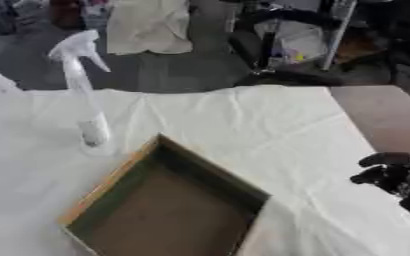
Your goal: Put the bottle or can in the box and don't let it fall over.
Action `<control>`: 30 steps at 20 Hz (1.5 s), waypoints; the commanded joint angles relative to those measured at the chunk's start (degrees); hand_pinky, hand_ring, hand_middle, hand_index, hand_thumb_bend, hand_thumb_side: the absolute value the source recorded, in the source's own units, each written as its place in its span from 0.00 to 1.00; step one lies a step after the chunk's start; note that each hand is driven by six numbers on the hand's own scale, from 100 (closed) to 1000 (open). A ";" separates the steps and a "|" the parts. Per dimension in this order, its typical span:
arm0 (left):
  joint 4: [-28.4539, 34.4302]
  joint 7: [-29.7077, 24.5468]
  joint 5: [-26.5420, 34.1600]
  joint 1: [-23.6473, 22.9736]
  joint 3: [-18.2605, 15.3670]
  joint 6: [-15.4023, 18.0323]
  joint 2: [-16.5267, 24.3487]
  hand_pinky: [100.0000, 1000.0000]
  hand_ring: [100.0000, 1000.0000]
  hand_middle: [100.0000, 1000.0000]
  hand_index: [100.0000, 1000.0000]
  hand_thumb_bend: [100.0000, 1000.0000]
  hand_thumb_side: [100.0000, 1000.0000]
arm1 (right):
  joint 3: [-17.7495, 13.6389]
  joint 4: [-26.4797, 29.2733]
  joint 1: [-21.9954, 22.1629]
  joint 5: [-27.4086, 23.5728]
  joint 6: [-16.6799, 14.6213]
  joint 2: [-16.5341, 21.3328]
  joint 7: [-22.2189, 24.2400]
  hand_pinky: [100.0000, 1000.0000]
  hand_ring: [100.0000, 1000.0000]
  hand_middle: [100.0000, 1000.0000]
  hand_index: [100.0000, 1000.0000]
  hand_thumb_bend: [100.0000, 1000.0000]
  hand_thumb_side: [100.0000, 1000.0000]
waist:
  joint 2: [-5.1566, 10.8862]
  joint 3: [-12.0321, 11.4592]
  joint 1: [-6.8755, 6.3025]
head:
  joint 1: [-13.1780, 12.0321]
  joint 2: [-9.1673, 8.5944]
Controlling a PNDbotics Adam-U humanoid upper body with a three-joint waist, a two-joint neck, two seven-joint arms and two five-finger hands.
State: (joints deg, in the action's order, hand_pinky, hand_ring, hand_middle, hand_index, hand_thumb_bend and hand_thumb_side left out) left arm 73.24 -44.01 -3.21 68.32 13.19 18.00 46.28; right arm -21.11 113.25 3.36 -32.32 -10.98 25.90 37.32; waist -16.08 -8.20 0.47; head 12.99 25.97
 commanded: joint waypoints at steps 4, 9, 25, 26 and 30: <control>-2.15 -0.17 -0.78 3.31 -0.46 0.82 -1.67 0.87 0.76 0.77 0.89 0.00 0.55 | -0.19 1.34 -0.16 1.02 -0.03 0.40 0.37 0.81 0.70 0.75 0.80 0.00 0.52 | 0.26 0.69 0.02 | -0.88 -0.99; -4.59 -0.30 -2.10 5.08 -0.29 1.50 -4.01 0.87 0.77 0.78 0.88 0.00 0.56 | 0.18 1.34 -0.61 1.20 -0.44 0.45 0.75 0.81 0.70 0.75 0.80 0.00 0.52 | -0.32 1.18 0.17 | -1.50 -1.52; -7.02 7.22 -5.49 7.09 -1.13 0.93 -6.07 0.91 0.81 0.82 0.92 0.00 0.54 | 0.74 1.34 -1.71 3.00 0.54 -0.27 1.68 0.81 0.69 0.75 0.80 0.00 0.55 | -2.08 1.91 -0.13 | -1.78 -2.88; -7.14 7.67 -5.87 7.21 -1.10 0.80 -6.18 0.91 0.81 0.83 0.92 0.00 0.53 | 0.76 1.34 -1.76 3.08 0.58 -0.33 1.71 0.81 0.69 0.75 0.80 0.00 0.56 | -2.18 2.00 -0.13 | -1.80 -2.96; -6.96 10.20 -6.08 7.73 -1.60 -0.15 -6.30 0.92 0.81 0.83 0.92 0.00 0.51 | 0.83 1.34 -1.69 3.94 0.81 -0.68 1.89 0.81 0.69 0.75 0.80 0.00 0.57 | -2.63 2.04 -0.11 | -1.81 -3.15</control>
State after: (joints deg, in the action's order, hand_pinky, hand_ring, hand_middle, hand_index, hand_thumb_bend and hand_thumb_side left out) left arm 65.76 -34.74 -9.21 74.46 12.46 18.11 38.89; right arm -20.05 113.25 1.82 -28.87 -10.21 24.50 39.04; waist -19.69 -6.23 0.46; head 11.23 23.62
